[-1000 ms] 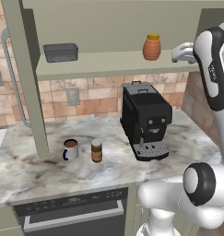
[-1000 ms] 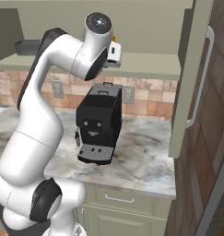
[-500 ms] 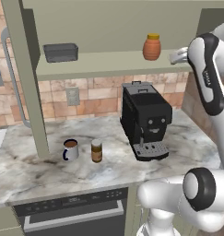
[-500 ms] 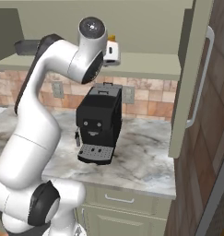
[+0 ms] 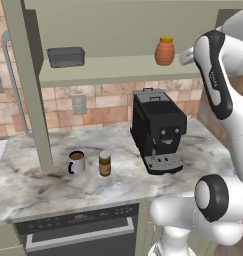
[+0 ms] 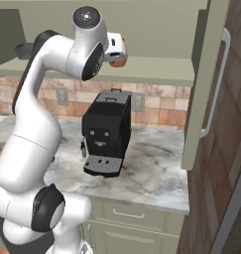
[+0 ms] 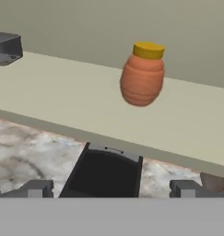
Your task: Pick the cinnamon and honey bottle from the cabinet and place them next to the mug.
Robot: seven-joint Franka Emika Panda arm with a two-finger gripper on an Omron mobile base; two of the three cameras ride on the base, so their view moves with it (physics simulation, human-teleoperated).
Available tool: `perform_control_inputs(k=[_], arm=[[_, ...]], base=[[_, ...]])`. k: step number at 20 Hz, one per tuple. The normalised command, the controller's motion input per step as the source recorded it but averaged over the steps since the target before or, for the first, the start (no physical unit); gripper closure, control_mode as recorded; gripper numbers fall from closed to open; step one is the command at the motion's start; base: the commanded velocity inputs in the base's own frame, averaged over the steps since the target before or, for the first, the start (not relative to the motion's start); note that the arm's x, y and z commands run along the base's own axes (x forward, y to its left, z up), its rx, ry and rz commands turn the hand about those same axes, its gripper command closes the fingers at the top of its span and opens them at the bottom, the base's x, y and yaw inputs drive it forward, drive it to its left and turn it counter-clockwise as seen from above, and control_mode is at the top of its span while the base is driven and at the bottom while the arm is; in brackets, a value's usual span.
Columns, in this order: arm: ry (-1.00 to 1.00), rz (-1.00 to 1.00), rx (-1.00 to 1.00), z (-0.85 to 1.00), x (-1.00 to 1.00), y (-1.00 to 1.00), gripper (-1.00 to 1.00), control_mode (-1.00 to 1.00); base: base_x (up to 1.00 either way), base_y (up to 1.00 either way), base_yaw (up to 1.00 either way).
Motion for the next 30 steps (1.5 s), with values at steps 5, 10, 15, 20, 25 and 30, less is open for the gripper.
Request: perform_control_inputs(k=[5,10,15,20,25,30], arm=[[0.0,-0.04,0.08,-0.01,0.41,-0.06,-1.0,-1.0],[0.0,-0.05,0.04,-0.05,0.58,0.0,-1.0,-1.0],[0.0,-0.04,0.0,0.0,0.51,0.0,-1.0,-1.0],[0.0,0.0,0.0,0.0,0.32,0.0,-1.0,-1.0],[-0.01,0.0,0.0,0.03,0.04,0.0,-1.0,-1.0],[-0.1,0.0,0.0,0.0,0.07,0.01,-1.0,-1.0]], base=[[0.0,0.0,0.0],[0.0,0.0,0.0],[0.0,0.0,0.0],[0.0,0.0,0.0],[0.0,0.0,0.0],[0.0,0.0,0.0]])
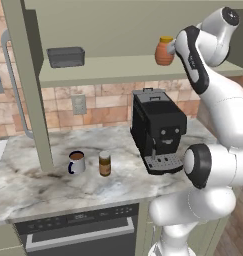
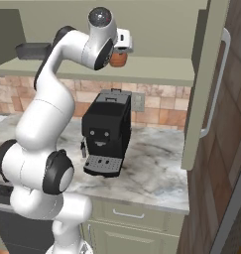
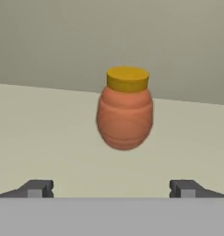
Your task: Pick the cinnamon and honey bottle from the cabinet and place them next to the mug.
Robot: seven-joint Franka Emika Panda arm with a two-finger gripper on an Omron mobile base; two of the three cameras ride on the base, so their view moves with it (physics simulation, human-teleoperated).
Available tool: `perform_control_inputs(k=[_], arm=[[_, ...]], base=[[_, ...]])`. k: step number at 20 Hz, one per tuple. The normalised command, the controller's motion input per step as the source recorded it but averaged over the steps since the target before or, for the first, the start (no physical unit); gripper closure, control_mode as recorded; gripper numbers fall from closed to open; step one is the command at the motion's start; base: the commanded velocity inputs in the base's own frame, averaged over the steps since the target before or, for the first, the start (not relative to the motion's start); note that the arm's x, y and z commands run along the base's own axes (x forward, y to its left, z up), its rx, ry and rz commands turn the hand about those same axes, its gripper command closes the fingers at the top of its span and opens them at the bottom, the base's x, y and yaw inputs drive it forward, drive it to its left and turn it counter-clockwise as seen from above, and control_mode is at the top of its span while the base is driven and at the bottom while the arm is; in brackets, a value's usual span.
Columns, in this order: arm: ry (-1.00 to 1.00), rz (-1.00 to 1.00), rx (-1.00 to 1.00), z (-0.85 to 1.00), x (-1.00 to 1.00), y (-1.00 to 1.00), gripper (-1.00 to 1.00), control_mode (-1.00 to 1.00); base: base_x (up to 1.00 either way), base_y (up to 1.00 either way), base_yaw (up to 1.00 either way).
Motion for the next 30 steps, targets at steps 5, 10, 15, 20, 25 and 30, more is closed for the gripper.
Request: perform_control_inputs(k=[5,10,15,20,25,30], arm=[[-0.13,0.0,0.0,0.0,0.05,0.07,-1.0,-1.0],[-0.12,0.0,0.0,0.0,0.11,0.04,-1.0,-1.0],[-0.01,0.0,0.0,0.12,0.11,0.0,-1.0,-1.0],[0.0,0.0,0.0,0.3,0.0,0.0,-1.0,-1.0],[0.01,0.0,0.02,0.37,0.0,0.0,-1.0,-1.0],[0.09,0.0,0.03,0.04,0.11,0.0,-1.0,-1.0]], base=[[0.0,0.0,0.0],[0.0,0.0,0.0],[0.0,0.0,0.0],[0.0,0.0,0.0],[0.0,0.0,0.0],[0.0,0.0,0.0]])
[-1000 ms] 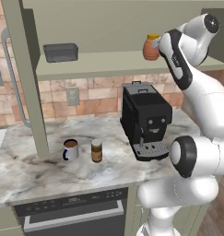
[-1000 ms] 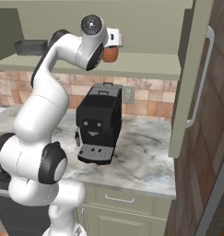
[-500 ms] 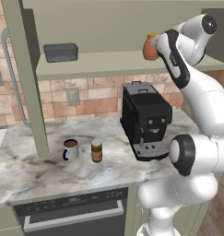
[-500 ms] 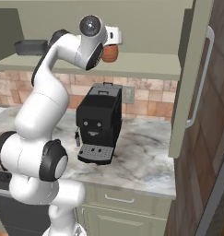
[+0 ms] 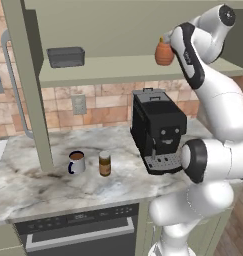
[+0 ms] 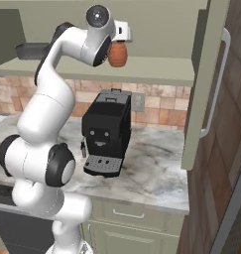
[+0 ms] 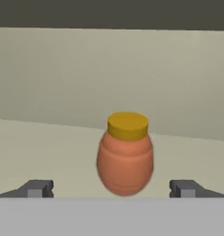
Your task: Pick the cinnamon and honey bottle from the cabinet and place them next to the mug.
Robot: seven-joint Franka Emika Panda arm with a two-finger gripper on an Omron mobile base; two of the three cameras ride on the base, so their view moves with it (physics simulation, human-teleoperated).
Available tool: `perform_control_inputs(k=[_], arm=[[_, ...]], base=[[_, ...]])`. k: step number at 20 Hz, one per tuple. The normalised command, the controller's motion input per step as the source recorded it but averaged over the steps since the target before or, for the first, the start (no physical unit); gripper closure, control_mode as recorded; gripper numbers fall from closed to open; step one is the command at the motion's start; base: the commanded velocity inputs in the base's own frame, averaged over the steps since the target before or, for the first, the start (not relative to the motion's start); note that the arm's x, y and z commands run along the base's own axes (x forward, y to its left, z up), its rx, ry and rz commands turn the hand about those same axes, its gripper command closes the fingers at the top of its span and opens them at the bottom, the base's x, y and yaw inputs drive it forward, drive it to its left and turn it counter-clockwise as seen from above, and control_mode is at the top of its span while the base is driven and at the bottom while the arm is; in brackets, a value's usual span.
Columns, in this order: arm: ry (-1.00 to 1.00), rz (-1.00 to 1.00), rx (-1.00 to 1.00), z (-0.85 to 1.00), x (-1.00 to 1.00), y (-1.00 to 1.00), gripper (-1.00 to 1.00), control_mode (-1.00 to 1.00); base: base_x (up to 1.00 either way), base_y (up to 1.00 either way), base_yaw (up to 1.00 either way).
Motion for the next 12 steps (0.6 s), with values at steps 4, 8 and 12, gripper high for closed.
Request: perform_control_inputs(k=[4,8,12], arm=[[0.17,0.0,0.0,-0.02,0.35,0.0,-1.0,-1.0],[0.09,0.0,0.01,-0.02,0.36,0.0,-1.0,-1.0],[0.0,0.0,0.0,0.0,0.28,-0.01,-1.0,-1.0]], base=[[0.0,0.0,0.0],[0.0,0.0,0.0],[0.0,0.0,0.0]])
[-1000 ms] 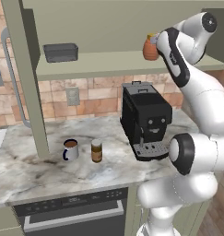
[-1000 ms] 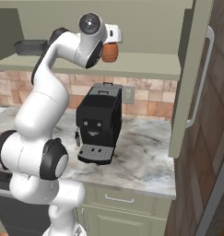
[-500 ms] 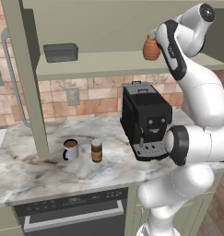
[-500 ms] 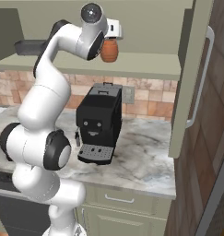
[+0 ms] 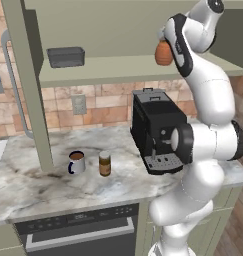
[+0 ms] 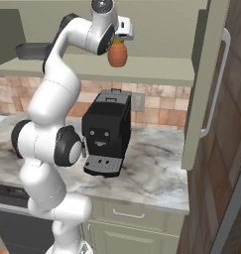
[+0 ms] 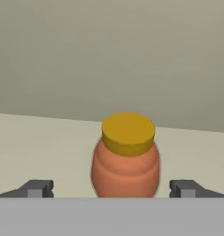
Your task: Pick the cinnamon and honey bottle from the cabinet and place them next to the mug.
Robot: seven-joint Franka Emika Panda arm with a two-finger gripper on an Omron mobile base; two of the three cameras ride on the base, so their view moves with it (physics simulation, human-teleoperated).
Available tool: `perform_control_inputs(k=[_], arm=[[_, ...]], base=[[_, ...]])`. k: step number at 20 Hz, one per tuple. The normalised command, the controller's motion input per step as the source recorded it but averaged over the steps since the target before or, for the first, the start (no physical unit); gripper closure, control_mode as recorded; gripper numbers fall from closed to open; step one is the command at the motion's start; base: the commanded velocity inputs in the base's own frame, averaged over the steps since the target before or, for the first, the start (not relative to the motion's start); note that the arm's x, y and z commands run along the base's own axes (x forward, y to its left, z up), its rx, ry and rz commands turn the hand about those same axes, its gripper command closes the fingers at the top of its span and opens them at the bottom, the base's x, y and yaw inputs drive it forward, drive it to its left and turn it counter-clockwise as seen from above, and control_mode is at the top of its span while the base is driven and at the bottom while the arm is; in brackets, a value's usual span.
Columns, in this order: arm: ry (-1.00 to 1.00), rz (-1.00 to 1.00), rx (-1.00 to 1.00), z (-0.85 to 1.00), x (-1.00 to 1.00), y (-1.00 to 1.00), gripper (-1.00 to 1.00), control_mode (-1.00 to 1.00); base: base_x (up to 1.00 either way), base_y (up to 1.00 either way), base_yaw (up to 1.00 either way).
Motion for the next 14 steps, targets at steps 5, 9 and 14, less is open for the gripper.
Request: perform_control_inputs(k=[5,9,14], arm=[[0.0,0.0,0.0,-0.08,0.11,-0.03,-1.0,-1.0],[-0.03,0.0,0.0,-0.3,0.0,-0.01,-1.0,-1.0],[-0.05,0.0,0.0,-0.26,0.0,0.0,-1.0,-1.0]], base=[[0.0,0.0,0.0],[0.0,0.0,0.0],[0.0,0.0,0.0]])
